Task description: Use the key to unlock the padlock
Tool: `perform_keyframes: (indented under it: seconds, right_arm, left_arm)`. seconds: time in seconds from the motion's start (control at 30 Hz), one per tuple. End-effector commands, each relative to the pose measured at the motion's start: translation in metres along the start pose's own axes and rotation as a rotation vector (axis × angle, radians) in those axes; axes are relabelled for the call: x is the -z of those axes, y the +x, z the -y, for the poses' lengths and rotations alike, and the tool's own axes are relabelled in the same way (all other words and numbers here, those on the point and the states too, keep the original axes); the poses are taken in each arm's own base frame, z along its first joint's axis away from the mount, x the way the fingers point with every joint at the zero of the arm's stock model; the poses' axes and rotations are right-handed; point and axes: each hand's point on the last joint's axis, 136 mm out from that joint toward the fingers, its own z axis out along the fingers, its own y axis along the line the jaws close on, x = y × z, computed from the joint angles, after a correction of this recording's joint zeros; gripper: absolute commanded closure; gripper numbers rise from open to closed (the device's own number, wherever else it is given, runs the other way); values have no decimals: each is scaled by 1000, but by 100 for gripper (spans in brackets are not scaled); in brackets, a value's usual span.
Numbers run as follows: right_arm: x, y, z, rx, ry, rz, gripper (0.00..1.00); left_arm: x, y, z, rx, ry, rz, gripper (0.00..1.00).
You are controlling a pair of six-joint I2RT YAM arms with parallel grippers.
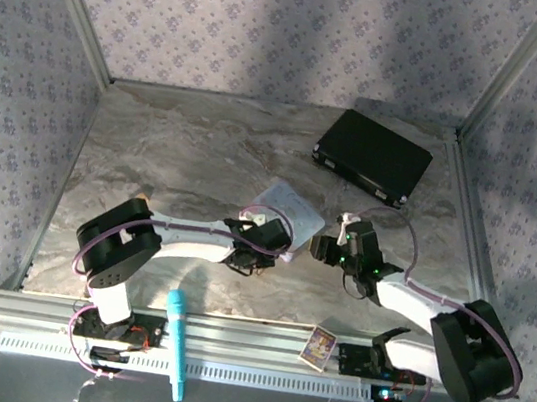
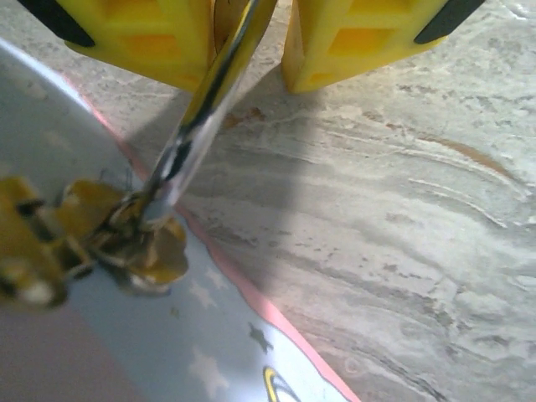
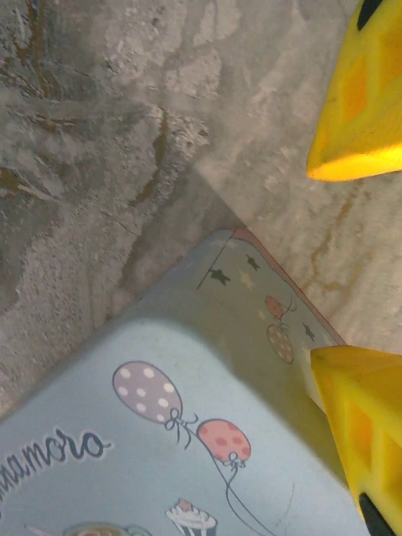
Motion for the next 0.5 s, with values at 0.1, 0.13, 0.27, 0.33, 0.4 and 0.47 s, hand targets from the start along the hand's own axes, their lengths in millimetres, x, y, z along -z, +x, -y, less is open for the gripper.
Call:
perform_keyframes:
  seconds: [0.1, 0.13, 0.27, 0.33, 0.4, 0.47]
  right_arm:
    - [-16, -21, 7, -47, 64, 14, 45]
    - [-18, -23, 9, -51, 75, 13, 45]
    - [-25, -36, 14, -74, 109, 26, 45]
    - [-29, -43, 13, -72, 109, 30, 45]
    - [-35, -46, 11, -64, 109, 23, 46]
    - [-40, -49, 10, -60, 108, 13, 46]
  left_arm:
    - [-3, 8, -61, -99, -213, 11, 71]
    - [-2, 7, -61, -102, -216, 14, 71]
    - [5, 1, -63, -135, -266, 45, 73]
    - [8, -2, -61, -165, -288, 65, 76]
    - [10, -7, -60, -211, -325, 91, 76]
    - [12, -11, -58, -254, -369, 120, 76]
